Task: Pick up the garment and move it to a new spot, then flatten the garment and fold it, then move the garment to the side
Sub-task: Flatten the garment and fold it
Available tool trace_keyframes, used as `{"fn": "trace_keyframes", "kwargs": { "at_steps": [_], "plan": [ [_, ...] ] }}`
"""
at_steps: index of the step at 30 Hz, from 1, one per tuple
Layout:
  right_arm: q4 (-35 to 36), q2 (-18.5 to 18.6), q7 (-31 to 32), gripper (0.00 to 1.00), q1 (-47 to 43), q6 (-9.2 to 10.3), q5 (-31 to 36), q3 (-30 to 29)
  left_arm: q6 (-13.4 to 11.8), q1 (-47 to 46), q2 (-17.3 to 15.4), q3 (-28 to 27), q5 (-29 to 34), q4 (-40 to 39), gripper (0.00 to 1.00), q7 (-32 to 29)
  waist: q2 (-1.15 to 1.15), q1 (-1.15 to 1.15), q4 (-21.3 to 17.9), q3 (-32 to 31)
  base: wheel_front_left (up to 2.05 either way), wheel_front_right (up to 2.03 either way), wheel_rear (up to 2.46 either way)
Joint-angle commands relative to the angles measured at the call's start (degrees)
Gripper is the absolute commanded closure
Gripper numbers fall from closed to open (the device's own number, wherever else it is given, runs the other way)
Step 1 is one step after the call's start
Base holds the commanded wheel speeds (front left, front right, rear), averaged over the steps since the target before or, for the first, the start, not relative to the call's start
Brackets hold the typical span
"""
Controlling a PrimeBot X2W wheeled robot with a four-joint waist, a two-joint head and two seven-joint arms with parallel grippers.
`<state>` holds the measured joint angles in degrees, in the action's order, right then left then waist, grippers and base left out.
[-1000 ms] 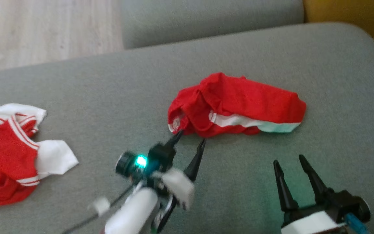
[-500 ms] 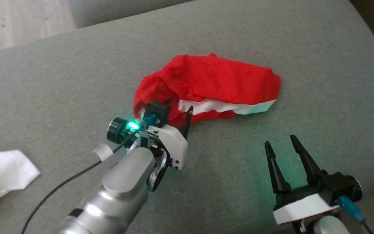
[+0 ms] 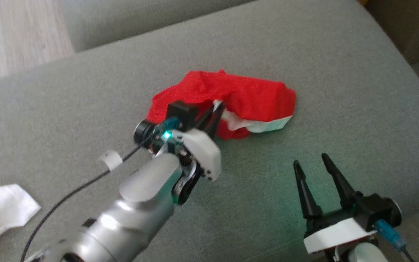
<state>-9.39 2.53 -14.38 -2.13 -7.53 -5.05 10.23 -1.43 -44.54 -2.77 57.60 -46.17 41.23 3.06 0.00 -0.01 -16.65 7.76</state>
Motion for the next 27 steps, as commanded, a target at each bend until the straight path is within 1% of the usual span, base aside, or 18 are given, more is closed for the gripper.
{"fn": "trace_keyframes", "kwargs": {
  "at_steps": [1, 5, 7, 8, 12, 15, 17, 21, 23, 27],
  "plan": [
    [1.45, 0.35, -0.62, 0.00, -0.14, 0.04, -0.28, 1.61, 0.35, -5.65, -0.11, -1.15, -1.26, -3.00, 1.00, -0.08, 0.00, 0.01, -0.53, -2.61, 0.00, 0.00, 0.00],
    [0.99, 0.35, -0.62, 0.00, -1.76, 0.04, -0.12, 2.26, 0.93, -11.84, -0.10, -0.25, -5.43, -7.00, 1.00, -1.53, 0.00, 0.01, -1.25, -6.36, 0.00, 0.00, 0.00],
    [0.74, 0.35, -0.62, 0.00, -2.73, 0.04, 0.06, 2.54, 0.69, -15.15, -0.10, -0.57, -8.03, -8.58, 1.00, -2.09, 0.00, 0.01, -1.58, -8.03, 0.00, 0.00, 0.00],
    [0.74, 0.35, -0.62, 0.00, -2.73, 0.04, 0.06, 2.54, 0.69, -15.15, -0.10, -0.57, -8.03, -8.58, 1.00, -2.09, 0.00, 0.01, -1.58, -8.03, 0.00, 0.00, 0.00],
    [1.38, 0.35, -0.62, 0.00, -4.23, 0.04, 0.50, 2.58, -0.78, -21.39, -0.10, -0.87, -11.95, -10.37, 1.00, -2.37, 0.00, 0.01, -1.05, -9.84, 0.00, 0.00, 0.00],
    [2.16, 0.35, -0.62, 0.00, -4.78, 0.04, 0.34, 2.44, -1.88, -23.14, -0.10, -0.30, -13.05, -9.54, 1.00, -1.54, 0.00, 0.01, -0.20, -10.33, 0.00, 0.00, 0.00],
    [2.55, 0.35, -0.62, 0.00, -5.02, 0.04, 0.32, 2.20, -2.09, -21.39, -0.10, 0.86, -13.41, -8.31, 1.00, -1.10, 0.00, 0.01, 0.61, -10.44, 0.00, 0.00, 0.00],
    [3.36, 0.35, -0.62, 0.00, -5.47, 0.04, -0.09, 1.25, -1.78, -13.13, -0.32, 4.09, -14.02, -5.93, 1.00, -0.12, 0.00, 0.01, 3.31, -9.35, 0.00, 0.00, 0.00],
    [3.46, 0.35, -0.62, 0.00, -5.52, 0.04, -0.44, 0.98, -1.67, -8.27, -1.50, 5.55, -14.03, -4.87, 1.00, 0.97, 0.00, 0.01, 4.52, -8.54, 0.00, 0.00, 0.00],
    [2.93, 0.34, -0.62, 0.00, -6.04, 0.04, -1.76, 0.39, -3.38, 0.99, -4.81, 6.67, -14.38, -3.05, 1.00, 4.26, 0.00, 0.01, 6.73, -7.27, 0.00, 0.00, 0.00]
  ]
}}
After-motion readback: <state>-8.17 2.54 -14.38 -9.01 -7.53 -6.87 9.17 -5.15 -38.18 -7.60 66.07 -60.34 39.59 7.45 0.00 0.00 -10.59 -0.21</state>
